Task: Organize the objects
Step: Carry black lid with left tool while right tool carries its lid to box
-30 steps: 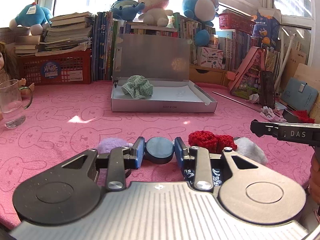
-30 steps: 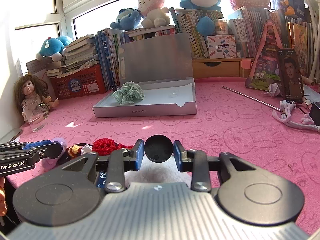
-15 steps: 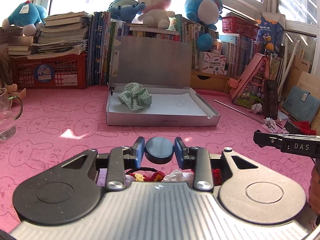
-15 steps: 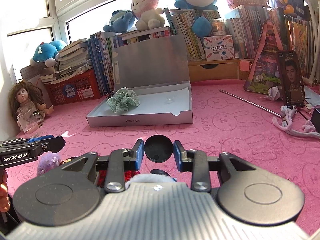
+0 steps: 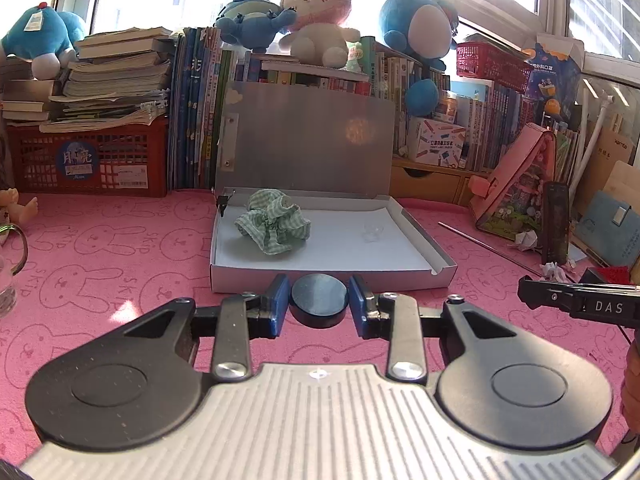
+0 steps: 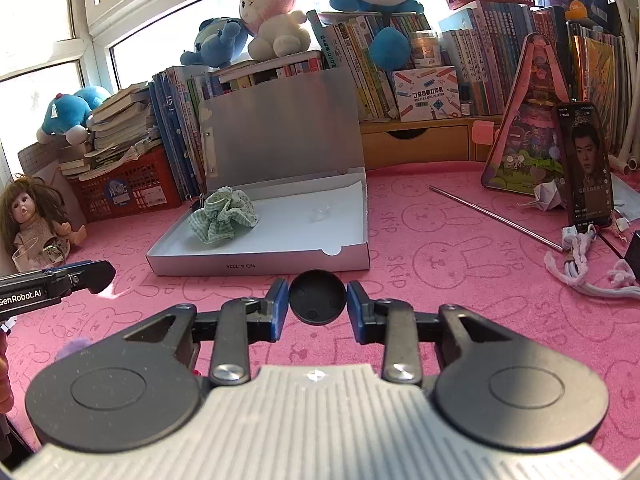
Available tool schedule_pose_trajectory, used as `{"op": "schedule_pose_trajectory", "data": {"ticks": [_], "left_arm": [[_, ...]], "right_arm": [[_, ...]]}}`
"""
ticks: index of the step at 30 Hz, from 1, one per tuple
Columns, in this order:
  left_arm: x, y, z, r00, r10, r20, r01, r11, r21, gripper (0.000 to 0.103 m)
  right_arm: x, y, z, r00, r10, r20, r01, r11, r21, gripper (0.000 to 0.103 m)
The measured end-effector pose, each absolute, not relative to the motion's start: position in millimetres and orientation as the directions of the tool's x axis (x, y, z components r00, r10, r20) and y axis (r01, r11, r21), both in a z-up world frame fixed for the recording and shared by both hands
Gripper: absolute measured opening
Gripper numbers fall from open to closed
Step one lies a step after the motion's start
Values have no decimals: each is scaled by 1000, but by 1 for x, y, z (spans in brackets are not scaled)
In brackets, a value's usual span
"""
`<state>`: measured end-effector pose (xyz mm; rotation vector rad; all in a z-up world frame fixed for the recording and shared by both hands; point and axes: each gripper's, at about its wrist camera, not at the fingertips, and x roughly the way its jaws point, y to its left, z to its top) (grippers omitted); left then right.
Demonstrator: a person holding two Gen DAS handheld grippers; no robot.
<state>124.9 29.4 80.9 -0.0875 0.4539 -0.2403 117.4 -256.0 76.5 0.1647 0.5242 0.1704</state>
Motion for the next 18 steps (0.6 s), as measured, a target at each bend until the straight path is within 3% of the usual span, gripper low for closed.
{"op": "schedule_pose_trajectory", "data": {"ticks": [18], "left_arm": [[208,14,94,861,-268,-433,223,963,-152,38]], "right_arm": [[194,-258,84,835,205,-511,-91,967,238,36]]}}
